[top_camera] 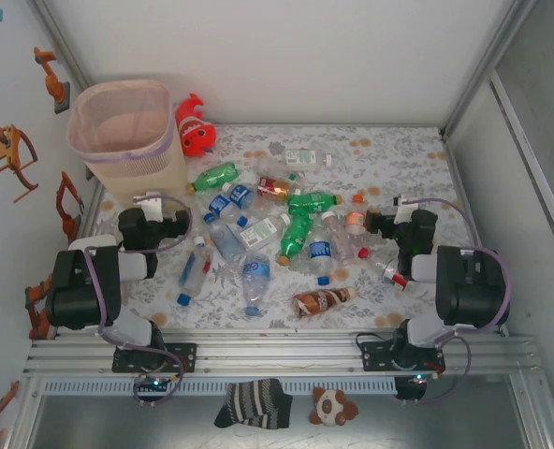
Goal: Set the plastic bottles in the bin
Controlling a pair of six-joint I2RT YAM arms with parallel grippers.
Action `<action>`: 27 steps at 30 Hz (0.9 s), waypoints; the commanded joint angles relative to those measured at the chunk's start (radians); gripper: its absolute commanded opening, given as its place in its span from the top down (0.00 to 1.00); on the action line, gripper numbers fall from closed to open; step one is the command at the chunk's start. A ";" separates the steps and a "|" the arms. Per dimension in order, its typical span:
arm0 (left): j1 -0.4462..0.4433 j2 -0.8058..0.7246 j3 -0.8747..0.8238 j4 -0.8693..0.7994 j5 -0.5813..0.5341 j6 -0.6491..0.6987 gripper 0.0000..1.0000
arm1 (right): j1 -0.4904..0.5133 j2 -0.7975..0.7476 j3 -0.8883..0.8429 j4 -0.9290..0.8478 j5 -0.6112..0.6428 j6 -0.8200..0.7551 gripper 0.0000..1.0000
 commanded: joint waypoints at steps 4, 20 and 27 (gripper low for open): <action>0.003 -0.011 -0.011 0.027 0.020 0.015 0.04 | -0.003 0.003 0.005 0.039 -0.007 -0.010 0.01; 0.003 -0.011 -0.011 0.026 0.020 0.013 0.04 | -0.003 0.003 0.004 0.039 -0.008 -0.009 0.01; 0.008 -0.008 -0.009 0.026 0.015 0.005 0.04 | -0.004 0.002 0.005 0.039 -0.008 -0.009 0.01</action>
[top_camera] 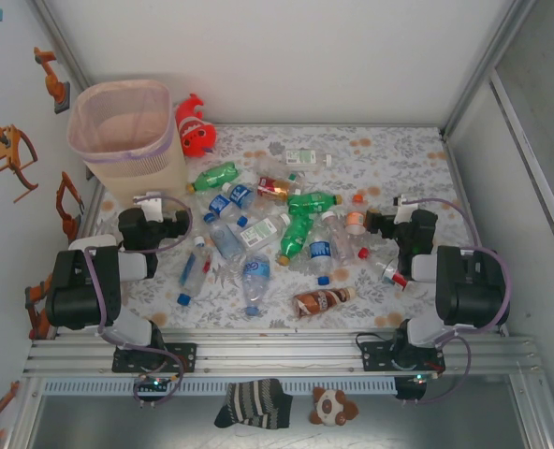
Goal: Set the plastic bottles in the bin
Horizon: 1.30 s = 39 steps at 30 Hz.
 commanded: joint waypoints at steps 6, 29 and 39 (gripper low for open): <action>0.011 -0.006 -0.006 0.025 0.008 -0.001 0.04 | -0.004 0.003 0.005 0.038 -0.005 -0.010 0.01; -0.031 -0.106 0.038 -0.143 -0.138 -0.001 0.04 | 0.009 -0.107 -0.010 -0.028 0.024 -0.018 0.05; -0.091 -0.265 0.119 -0.459 -0.340 -0.038 0.04 | 0.019 -0.307 0.048 -0.298 0.071 0.014 0.08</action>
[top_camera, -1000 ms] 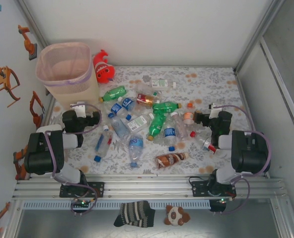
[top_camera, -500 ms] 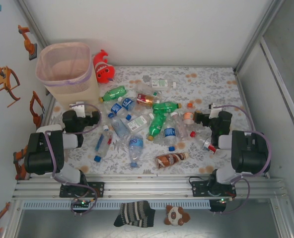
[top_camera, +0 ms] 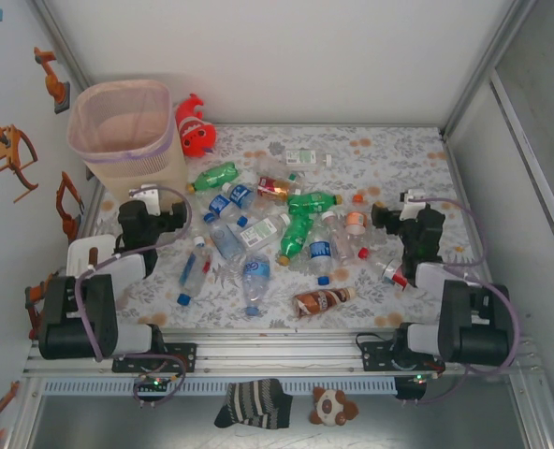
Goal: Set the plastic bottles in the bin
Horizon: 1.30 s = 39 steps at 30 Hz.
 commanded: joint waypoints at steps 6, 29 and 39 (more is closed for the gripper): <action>-0.031 -0.176 0.131 -0.450 -0.152 -0.164 0.04 | 0.027 -0.148 0.118 -0.347 0.011 0.062 0.12; -0.112 -0.330 0.348 -1.234 0.129 -0.465 0.08 | 0.062 -0.206 0.417 -1.077 0.068 0.266 0.30; -0.348 -0.375 0.242 -1.253 -0.054 -0.601 0.09 | 0.062 -0.219 0.442 -1.106 0.082 0.271 0.31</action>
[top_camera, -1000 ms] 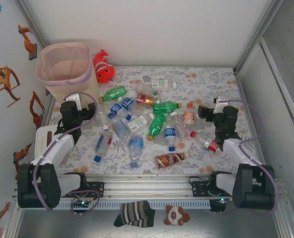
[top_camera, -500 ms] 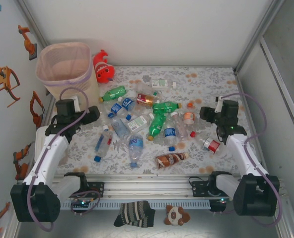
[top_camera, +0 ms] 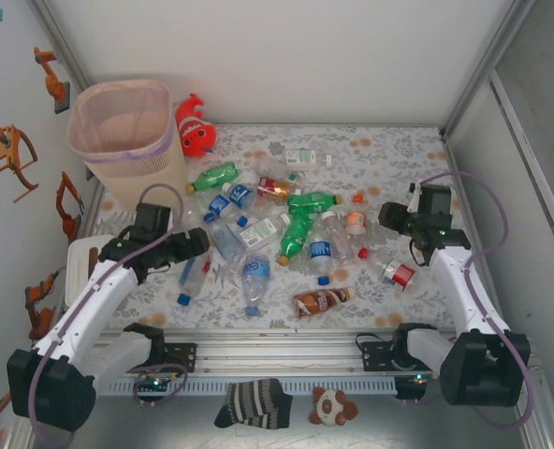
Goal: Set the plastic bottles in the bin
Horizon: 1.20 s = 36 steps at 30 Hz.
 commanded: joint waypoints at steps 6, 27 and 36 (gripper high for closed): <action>-0.172 0.038 -0.043 -0.049 -0.238 -0.068 0.07 | 0.007 -0.031 0.019 -0.044 0.013 0.013 0.31; -0.268 0.357 0.011 0.014 -0.283 0.031 0.22 | 0.007 -0.052 0.014 -0.074 0.041 0.022 0.31; -0.312 0.364 0.013 0.006 -0.298 0.005 0.29 | 0.007 -0.078 0.026 -0.098 0.037 0.029 0.32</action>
